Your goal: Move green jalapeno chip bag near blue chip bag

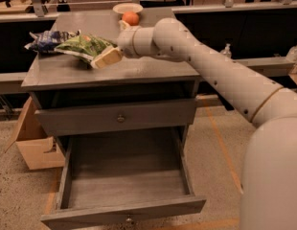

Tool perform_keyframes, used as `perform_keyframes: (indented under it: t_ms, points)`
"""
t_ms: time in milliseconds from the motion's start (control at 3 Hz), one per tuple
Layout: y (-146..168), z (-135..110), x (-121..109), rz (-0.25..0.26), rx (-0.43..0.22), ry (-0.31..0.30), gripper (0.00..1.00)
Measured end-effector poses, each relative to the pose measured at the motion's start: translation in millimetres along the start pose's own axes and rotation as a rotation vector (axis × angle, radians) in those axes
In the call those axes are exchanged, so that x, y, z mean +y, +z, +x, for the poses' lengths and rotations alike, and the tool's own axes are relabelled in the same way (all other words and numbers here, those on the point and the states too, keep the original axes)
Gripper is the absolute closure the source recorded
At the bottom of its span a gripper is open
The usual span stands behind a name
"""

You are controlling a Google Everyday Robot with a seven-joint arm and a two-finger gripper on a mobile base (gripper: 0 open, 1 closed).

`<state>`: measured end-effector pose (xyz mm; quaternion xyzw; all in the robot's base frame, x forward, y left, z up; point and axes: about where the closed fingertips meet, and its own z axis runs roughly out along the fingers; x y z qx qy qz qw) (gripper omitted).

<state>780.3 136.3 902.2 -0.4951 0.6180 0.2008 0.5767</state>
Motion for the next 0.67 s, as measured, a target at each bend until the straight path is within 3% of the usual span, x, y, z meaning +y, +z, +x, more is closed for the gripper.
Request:
perform_keyframes:
  t_ms: [333, 667]
  points:
    - [-65, 24, -33, 0.186, 0.101, 0.061, 0.00]
    - [-82, 49, -37, 0.246, 0.139, 0.142, 0.00]
